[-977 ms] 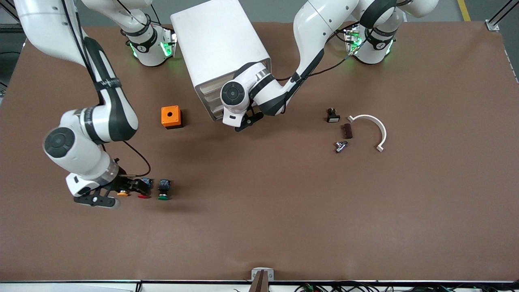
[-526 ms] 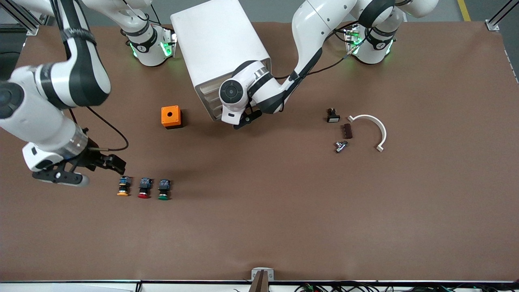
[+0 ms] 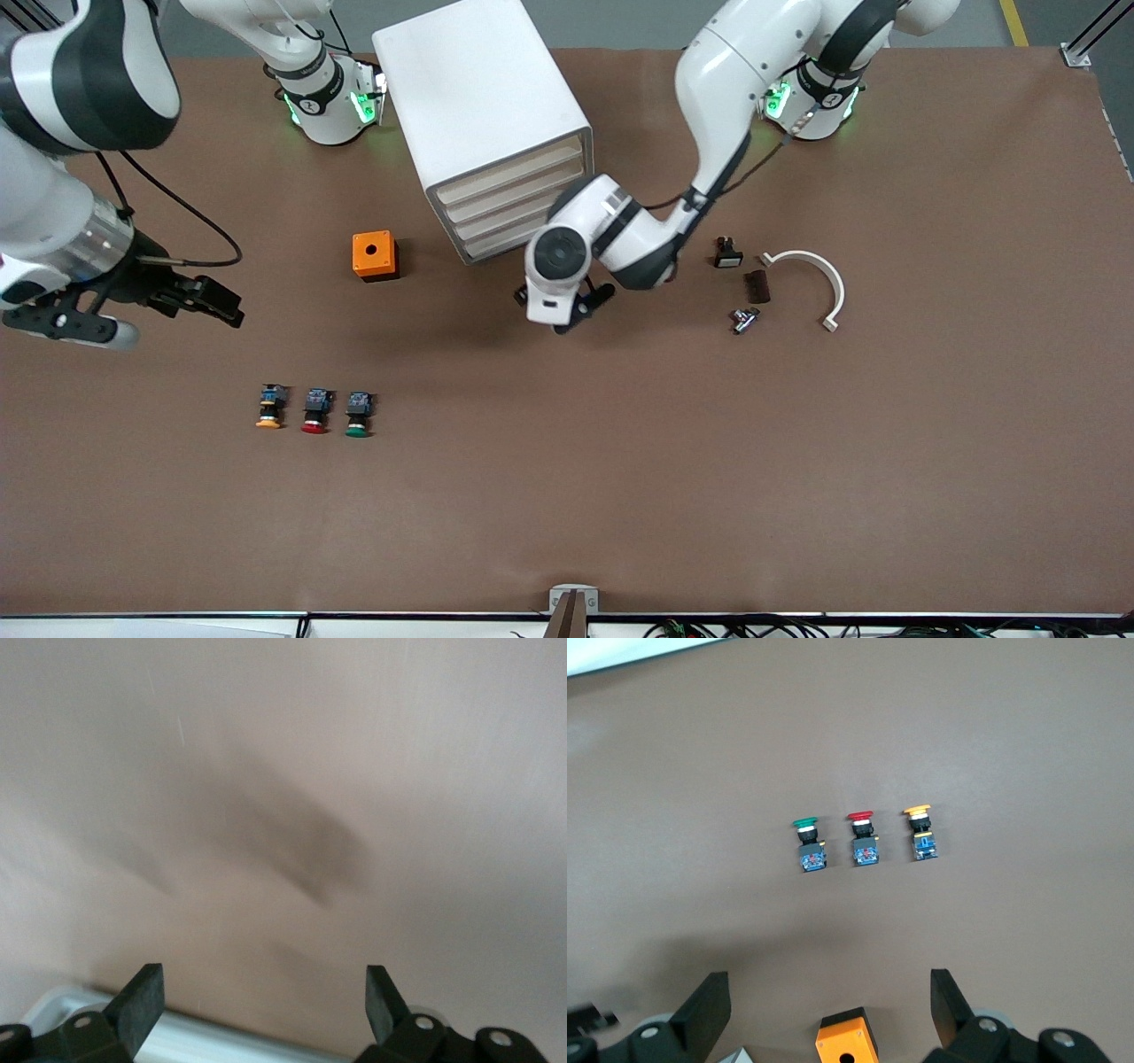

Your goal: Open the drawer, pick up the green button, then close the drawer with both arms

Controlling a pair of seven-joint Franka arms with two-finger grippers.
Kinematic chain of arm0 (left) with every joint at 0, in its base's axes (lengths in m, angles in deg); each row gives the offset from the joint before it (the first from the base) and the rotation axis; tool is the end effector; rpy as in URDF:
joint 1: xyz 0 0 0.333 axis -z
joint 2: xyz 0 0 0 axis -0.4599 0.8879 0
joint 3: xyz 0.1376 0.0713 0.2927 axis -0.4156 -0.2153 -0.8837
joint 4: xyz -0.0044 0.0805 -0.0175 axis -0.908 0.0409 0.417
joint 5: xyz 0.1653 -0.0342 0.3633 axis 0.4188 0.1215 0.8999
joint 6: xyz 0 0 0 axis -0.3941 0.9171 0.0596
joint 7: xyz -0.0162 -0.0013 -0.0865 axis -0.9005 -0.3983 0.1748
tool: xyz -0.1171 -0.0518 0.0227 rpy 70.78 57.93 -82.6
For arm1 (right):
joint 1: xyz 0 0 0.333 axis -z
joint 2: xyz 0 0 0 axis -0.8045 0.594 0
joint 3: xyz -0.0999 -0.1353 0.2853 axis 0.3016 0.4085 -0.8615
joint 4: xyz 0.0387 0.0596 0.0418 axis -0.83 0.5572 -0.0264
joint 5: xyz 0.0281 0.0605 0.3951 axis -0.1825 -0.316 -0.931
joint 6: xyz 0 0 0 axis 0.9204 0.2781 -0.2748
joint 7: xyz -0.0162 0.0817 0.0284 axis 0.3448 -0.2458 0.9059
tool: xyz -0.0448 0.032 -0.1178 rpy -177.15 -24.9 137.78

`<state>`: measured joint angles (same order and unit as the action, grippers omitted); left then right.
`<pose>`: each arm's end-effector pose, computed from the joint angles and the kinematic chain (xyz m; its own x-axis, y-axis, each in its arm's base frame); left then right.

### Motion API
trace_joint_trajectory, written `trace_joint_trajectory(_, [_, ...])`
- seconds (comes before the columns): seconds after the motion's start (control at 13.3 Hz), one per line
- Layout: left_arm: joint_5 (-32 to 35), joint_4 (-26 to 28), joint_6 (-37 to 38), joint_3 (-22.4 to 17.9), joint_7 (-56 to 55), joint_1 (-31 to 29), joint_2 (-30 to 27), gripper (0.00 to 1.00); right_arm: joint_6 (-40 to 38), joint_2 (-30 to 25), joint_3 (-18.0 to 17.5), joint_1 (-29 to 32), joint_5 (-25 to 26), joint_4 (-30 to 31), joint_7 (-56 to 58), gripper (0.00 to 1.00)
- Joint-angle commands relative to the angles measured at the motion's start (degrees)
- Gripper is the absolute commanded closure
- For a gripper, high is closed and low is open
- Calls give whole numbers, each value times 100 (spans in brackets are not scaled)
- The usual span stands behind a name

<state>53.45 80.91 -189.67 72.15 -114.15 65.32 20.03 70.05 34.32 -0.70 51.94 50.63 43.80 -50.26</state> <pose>0.5134 -0.5397 0.2145 0.7049 0.6397 -0.3065 0.6442 -0.7582 -0.1010 0.5999 0.0589 0.5529 0.9788 -0.1942 0.0654 -0.1900 -0.9796 -0.0657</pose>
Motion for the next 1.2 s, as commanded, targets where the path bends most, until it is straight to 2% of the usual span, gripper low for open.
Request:
trace_joint_trajectory(0.0, [159, 84, 36, 26, -61, -461, -354, 0, -387, -406, -89, 214, -79, 35, 43, 0])
trace_joint_trajectory(0.23, [774, 101, 97, 87, 122, -1172, -829, 0, -816, -521, -90, 207, -79, -123, 123, 0])
trace_joint_trajectory(0.3, [792, 110, 97, 61, 262, -1297, -978, 0, -1080, -486, -81, 189, -61, -367, 123, 0])
trace_joint_trajectory(0.53, [793, 110, 149, 44, 772, -1981, -1584, 0, -1092, -460, -72, 250, -52, -501, 123, 0])
trace_joint_trajectory(0.83, [801, 110, 1211, 35, 1527, -2869, -2313, 0, -1057, -459, -63, 241, 35, -467, 131, 0])
trace_joint_trajectory(1.13, [793, 101, 1730, 35, 2573, -3590, -3017, 0, -951, -521, -72, 268, 88, -484, 184, 0])
